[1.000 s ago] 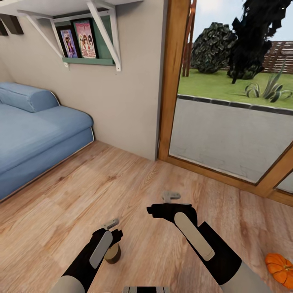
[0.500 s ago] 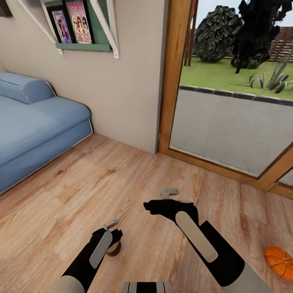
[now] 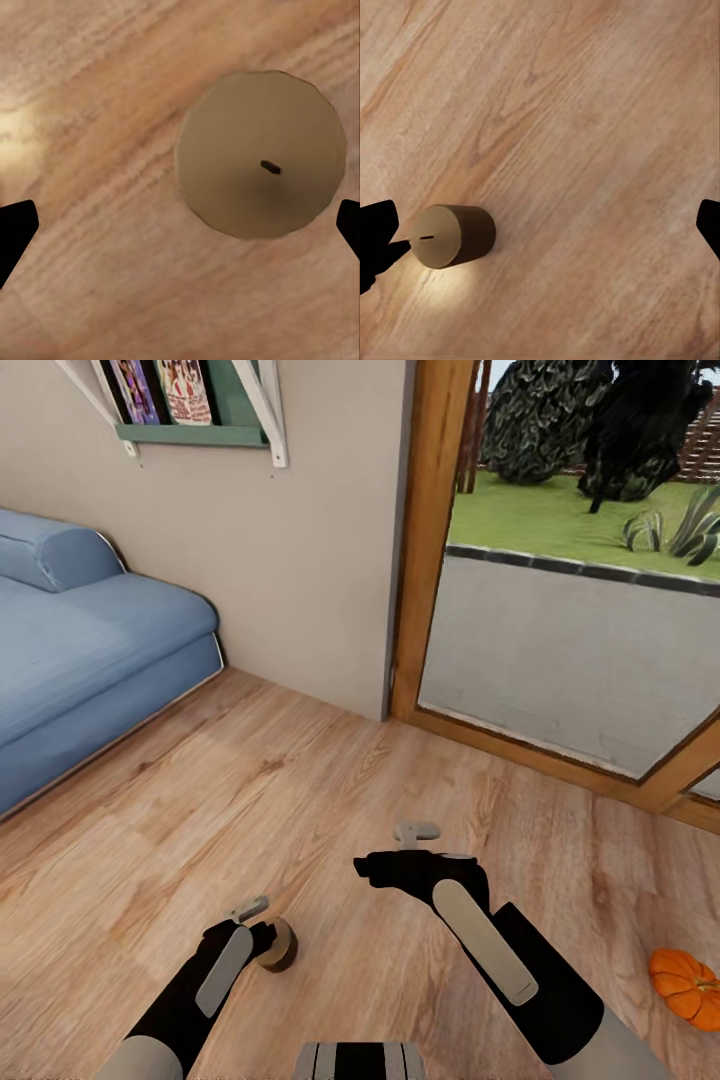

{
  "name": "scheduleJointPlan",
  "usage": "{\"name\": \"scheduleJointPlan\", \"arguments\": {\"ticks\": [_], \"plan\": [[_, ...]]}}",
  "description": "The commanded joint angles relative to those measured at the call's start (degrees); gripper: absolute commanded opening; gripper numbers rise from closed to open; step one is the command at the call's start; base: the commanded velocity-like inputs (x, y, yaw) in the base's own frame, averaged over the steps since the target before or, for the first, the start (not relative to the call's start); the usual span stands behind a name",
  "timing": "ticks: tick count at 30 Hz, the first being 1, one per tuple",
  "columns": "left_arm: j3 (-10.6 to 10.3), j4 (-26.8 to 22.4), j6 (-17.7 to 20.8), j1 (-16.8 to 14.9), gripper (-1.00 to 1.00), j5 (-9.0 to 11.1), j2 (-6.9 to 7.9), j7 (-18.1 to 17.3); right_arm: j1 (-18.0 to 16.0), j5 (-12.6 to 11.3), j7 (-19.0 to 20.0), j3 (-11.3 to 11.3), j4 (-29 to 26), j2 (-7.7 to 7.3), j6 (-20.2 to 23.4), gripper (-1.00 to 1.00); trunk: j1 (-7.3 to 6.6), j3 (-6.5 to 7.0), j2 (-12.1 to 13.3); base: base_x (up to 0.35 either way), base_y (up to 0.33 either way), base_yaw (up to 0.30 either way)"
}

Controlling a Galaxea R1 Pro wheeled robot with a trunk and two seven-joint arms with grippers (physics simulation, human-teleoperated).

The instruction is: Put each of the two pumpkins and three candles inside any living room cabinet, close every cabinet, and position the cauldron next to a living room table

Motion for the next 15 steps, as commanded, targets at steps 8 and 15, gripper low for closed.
{"name": "scheduleJointPlan", "arguments": {"ticks": [8,15], "plan": [[-0.7,0.5,-0.6,0.0,1.0,0.2,-0.36,-0.1,-0.1,-0.6,-0.6,0.3,-0.1,-0.1,0.1,1.0,0.19,-1.82,-0.1,0.0,0.0,0.0],[-5.6,0.6,-0.5,0.0,1.0,0.3,-0.69,-2.5,-0.1,-0.6,-0.6,0.3,0.0,-0.1,0.1,1.0,0.35,-3.15,-0.2,0.0,0.0,0.0]]}}
